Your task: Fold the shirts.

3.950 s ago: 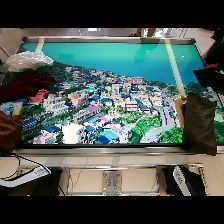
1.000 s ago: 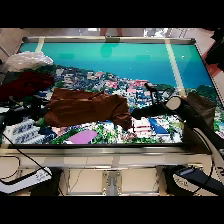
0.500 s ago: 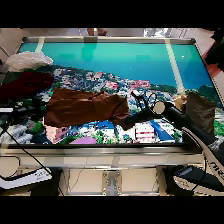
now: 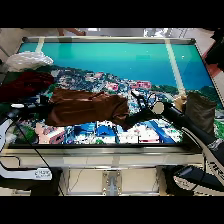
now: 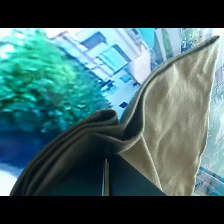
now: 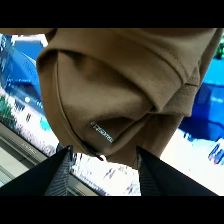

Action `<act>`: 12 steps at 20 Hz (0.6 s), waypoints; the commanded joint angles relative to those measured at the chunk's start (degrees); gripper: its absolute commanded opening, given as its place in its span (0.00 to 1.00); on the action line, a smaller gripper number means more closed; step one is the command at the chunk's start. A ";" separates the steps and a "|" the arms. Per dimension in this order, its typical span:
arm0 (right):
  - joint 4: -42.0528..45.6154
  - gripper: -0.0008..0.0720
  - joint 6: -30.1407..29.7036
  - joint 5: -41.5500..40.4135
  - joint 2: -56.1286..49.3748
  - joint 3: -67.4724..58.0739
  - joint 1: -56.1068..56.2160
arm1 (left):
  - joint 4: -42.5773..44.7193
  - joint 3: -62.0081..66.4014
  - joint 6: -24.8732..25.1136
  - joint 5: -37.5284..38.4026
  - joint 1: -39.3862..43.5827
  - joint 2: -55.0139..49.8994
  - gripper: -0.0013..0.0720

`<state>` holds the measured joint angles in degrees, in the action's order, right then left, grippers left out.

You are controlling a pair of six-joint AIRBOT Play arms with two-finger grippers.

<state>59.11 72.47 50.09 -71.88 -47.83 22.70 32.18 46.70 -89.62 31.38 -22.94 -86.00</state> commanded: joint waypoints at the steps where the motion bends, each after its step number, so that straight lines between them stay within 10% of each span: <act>1: 0.09 0.64 0.02 -0.24 -0.04 0.04 0.07 | -1.03 0.26 0.02 -0.33 0.26 -0.70 0.04; 12: -7.41 0.88 -6.03 -2.67 -2.01 -2.45 4.55 | -0.98 0.24 0.02 0.44 0.07 2.58 0.04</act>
<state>52.07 68.27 48.21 -73.78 -49.36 25.23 31.22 46.89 -89.62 31.03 -22.83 -83.79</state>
